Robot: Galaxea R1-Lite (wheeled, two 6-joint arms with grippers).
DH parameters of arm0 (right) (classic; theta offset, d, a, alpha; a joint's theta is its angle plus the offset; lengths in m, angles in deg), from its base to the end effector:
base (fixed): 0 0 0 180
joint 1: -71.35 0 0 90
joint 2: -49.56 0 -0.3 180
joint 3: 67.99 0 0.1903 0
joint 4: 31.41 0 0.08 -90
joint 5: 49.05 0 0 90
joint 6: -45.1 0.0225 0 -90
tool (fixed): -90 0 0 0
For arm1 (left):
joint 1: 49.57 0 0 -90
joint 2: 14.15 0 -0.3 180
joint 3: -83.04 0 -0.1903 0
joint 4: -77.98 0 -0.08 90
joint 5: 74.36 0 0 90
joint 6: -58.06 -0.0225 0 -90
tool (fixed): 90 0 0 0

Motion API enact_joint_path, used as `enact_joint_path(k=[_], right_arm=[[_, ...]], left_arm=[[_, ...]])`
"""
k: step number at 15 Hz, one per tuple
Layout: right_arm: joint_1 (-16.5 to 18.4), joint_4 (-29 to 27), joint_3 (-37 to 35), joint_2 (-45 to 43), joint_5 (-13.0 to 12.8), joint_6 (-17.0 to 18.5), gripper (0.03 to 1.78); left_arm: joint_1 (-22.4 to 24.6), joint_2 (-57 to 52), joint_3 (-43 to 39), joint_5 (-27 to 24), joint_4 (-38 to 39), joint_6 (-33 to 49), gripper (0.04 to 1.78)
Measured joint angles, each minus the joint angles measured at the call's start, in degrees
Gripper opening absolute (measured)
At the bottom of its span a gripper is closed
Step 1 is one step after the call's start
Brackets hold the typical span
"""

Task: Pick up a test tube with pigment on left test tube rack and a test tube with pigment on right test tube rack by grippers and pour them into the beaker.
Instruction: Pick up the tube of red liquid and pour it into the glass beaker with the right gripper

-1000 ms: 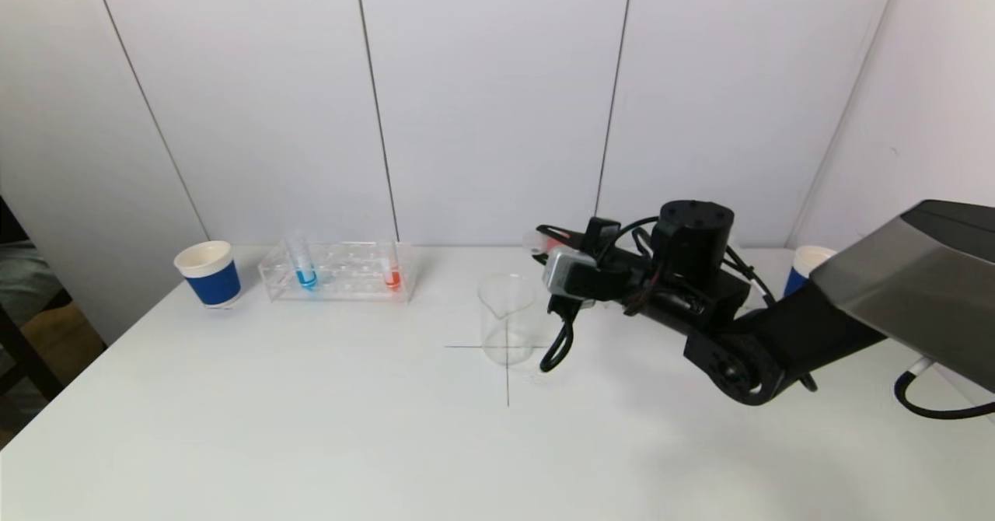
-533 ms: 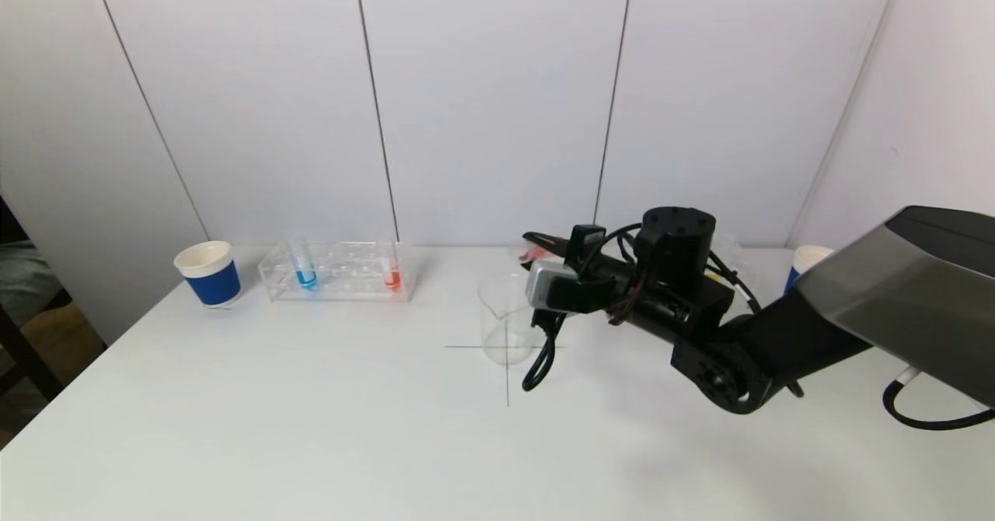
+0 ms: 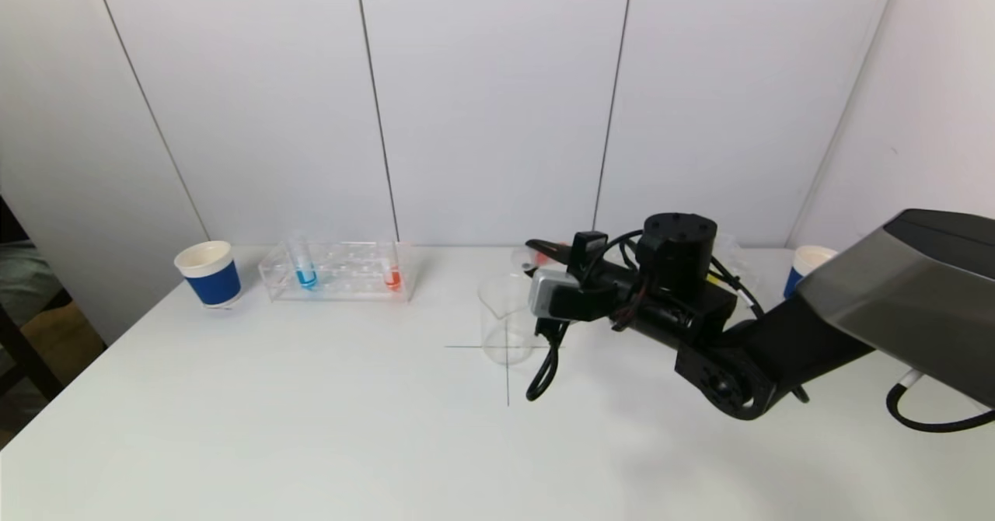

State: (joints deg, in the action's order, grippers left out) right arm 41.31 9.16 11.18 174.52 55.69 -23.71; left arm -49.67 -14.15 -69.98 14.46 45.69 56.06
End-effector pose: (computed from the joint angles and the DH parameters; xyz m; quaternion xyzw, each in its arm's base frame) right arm 0.3485 0.2082 0.1002 -0.5269 -0.1778 0.3394 0.7586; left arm -0.0284 -0.0004 0.0768 0.0170 0.0461 -0.0120 0.9987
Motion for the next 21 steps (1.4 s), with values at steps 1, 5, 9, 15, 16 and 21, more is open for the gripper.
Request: enact_joint_path(k=[1,5,9,15,16,21], right_arm=[[0.17,-0.07,-0.09,-0.05,0.00,-0.28,0.47],[0.90,-0.41,-0.02,-0.11,-0.05,-1.66,0.47],[0.96,-0.60,0.55,-0.18,-1.38,-3.40,0.47],[0.94,-0.72,0.69,-0.27,-1.57,-6.38,0.47],[0.94,-1.18,0.78,-0.30,-1.55,-7.23,0.47],[0.83,-1.97,1.13,-0.71,-1.57,-9.76,0.47]], left_arm=[[0.00,0.00,0.00,-0.02,0.00,-0.01,1.76],[0.00,0.00,0.00,0.00,0.00,-0.01,1.76],[0.00,0.00,0.00,0.02,0.00,-0.01,1.76],[0.00,0.00,0.00,0.04,0.00,-0.01,1.76],[0.00,0.00,0.00,0.00,0.00,0.00,1.76],[0.00,0.00,0.00,0.00,0.00,0.00,1.76]])
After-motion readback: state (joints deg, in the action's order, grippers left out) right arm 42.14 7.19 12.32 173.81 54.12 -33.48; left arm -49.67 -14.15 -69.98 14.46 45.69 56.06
